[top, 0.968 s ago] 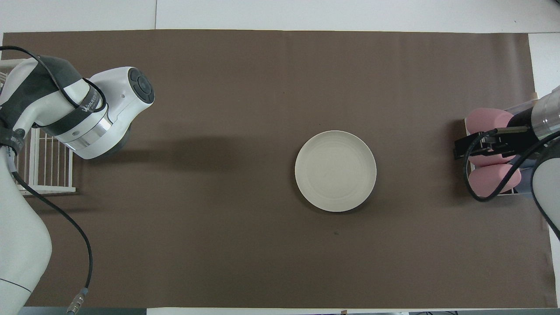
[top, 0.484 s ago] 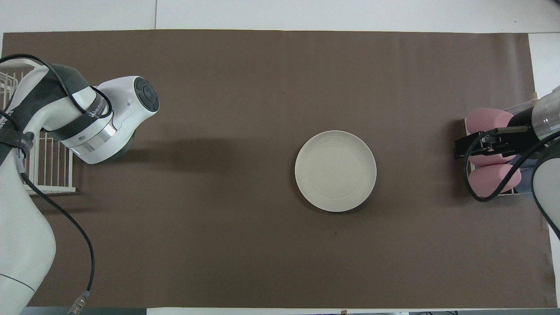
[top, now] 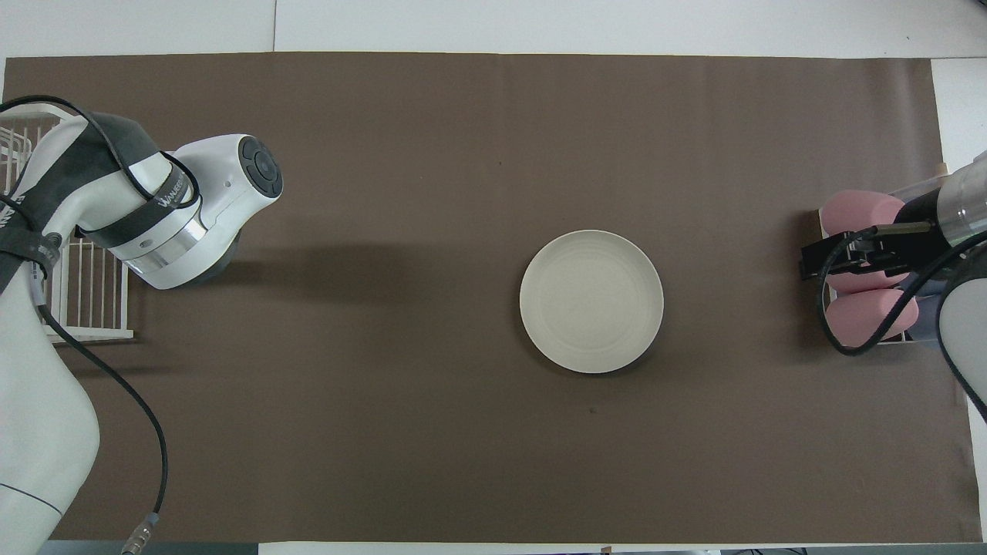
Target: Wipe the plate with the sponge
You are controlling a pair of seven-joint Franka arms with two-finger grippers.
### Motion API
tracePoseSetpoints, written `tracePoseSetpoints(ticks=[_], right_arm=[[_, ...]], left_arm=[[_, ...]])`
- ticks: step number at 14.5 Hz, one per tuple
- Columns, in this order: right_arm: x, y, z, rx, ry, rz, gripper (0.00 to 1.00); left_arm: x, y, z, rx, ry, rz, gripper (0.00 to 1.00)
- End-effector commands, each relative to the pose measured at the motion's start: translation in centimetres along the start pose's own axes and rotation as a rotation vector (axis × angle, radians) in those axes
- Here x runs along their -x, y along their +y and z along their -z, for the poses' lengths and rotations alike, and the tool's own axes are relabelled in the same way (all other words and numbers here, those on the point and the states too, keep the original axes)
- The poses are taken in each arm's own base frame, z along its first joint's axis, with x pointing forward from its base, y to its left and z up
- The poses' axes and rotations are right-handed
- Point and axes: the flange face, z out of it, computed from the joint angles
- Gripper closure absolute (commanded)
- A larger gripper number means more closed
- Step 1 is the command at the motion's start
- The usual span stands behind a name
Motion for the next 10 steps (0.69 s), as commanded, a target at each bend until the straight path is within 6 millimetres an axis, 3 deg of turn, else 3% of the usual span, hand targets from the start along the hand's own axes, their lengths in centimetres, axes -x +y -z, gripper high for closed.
tracePoseSetpoints(ticks=[1, 5, 7, 10], right_arm=[[-0.1, 0.0, 0.3, 0.023, -0.004, 0.015, 0.0], [-0.1, 0.0, 0.3, 0.023, -0.004, 0.015, 0.0], [-0.1, 0.0, 0.3, 0.023, -0.004, 0.018, 0.0], [-0.1, 0.1, 0.2, 0.023, -0.004, 0.015, 0.0]], left_arm=[[0.5, -0.4, 0.1, 0.013, 0.009, 0.016, 0.0], [0.5, -0.9, 0.5, 0.016, 0.014, 0.013, 0.0], [1.1, -3.2, 1.3, 0.062, 0.017, 0.0, 0.0], [2.3, -9.3, 4.5, 0.325, 0.013, 0.045, 0.0]])
